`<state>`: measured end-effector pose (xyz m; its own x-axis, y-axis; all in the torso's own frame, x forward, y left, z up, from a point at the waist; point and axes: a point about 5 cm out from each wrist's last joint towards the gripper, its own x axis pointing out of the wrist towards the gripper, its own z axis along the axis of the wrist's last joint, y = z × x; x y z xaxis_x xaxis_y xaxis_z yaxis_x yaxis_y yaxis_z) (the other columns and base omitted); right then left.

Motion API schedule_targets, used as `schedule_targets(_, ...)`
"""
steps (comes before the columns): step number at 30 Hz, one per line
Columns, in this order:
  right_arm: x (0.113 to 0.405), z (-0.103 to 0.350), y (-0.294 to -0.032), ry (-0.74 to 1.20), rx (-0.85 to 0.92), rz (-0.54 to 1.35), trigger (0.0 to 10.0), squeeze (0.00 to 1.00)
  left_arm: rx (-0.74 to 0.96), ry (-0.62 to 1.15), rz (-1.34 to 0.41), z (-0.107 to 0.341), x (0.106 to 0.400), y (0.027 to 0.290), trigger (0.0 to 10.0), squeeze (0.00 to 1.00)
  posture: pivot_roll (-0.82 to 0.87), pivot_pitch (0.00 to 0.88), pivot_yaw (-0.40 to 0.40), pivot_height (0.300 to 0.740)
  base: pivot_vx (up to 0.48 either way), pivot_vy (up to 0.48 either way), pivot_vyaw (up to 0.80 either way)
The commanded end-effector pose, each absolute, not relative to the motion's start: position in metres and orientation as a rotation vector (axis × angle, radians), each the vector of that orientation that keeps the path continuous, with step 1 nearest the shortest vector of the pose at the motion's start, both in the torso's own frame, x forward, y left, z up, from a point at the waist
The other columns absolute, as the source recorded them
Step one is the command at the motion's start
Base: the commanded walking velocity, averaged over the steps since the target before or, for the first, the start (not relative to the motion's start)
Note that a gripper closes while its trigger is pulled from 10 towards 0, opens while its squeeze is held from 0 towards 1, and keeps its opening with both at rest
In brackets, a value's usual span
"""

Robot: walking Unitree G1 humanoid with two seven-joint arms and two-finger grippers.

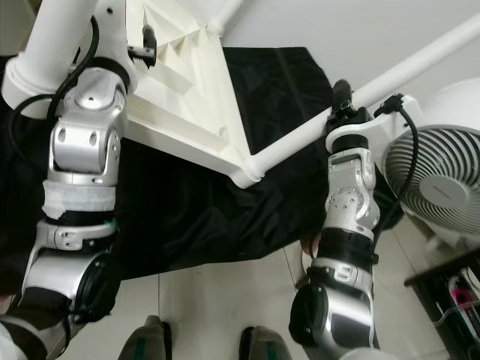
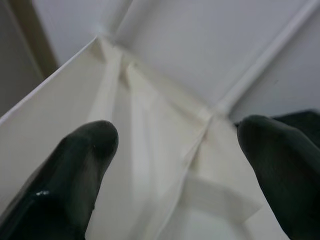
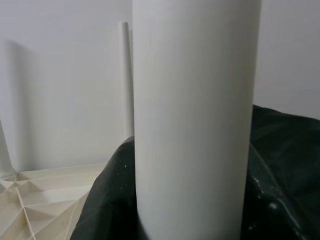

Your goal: Building children table

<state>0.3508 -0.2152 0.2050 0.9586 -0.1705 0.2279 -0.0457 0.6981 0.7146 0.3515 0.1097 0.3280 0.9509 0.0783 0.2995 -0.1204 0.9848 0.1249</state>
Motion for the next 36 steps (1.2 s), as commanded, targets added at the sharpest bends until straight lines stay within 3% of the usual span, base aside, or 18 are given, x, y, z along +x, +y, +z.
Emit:
schedule_targets(1,0.333,0.091,-0.207,0.157,0.934,-0.274,0.0,0.00,0.058,-0.309,0.306,0.332,0.350,0.128,10.0,0.00,0.03,0.185,0.088,0.740,0.000,0.000,0.00)
schedule_targets(7,0.344,0.080,-0.151,0.315,1.009,-0.054,0.0,0.00,0.000,-0.272,0.056,0.332,0.352,0.080,10.0,0.00,0.03,0.204,0.092,0.740,0.000,0.000,0.00)
schedule_targets(8,0.344,0.080,-0.151,0.315,1.009,-0.054,0.0,0.00,0.000,-0.272,0.056,0.332,0.352,0.080,10.0,0.00,0.03,0.204,0.092,0.740,0.000,0.000,0.00)
schedule_targets(11,0.347,0.083,-0.117,0.376,0.976,0.101,0.0,0.00,-0.008,-0.212,-0.162,0.317,0.346,0.042,10.0,0.00,0.04,0.218,0.090,0.740,0.000,0.000,0.00)
schedule_targets(18,0.348,0.084,-0.105,0.401,0.976,0.177,0.0,0.00,0.012,-0.173,-0.261,0.305,0.337,0.026,10.0,0.00,0.03,0.233,0.082,0.740,0.000,0.000,0.00)
schedule_targets(19,0.350,0.086,-0.102,0.409,0.957,0.219,6.1,0.00,0.022,-0.162,-0.303,0.299,0.333,0.021,10.0,0.00,0.03,0.234,0.079,0.740,0.000,0.000,0.00)
schedule_targets(21,0.350,0.086,-0.102,0.409,0.957,0.219,6.1,0.00,0.022,-0.162,-0.303,0.299,0.333,0.021,10.0,0.00,0.03,0.234,0.079,0.740,0.000,0.000,0.00)
schedule_targets(22,0.352,0.088,-0.098,0.420,0.934,0.266,10.0,0.00,0.033,-0.140,-0.321,0.291,0.330,0.020,10.0,0.00,0.02,0.237,0.076,0.740,0.000,0.000,0.00)
schedule_targets(36,0.352,0.107,-0.084,0.389,0.761,0.486,10.0,0.00,0.119,0.015,-0.265,0.249,0.327,0.029,10.0,0.00,0.02,0.250,0.027,0.740,0.000,0.000,0.00)
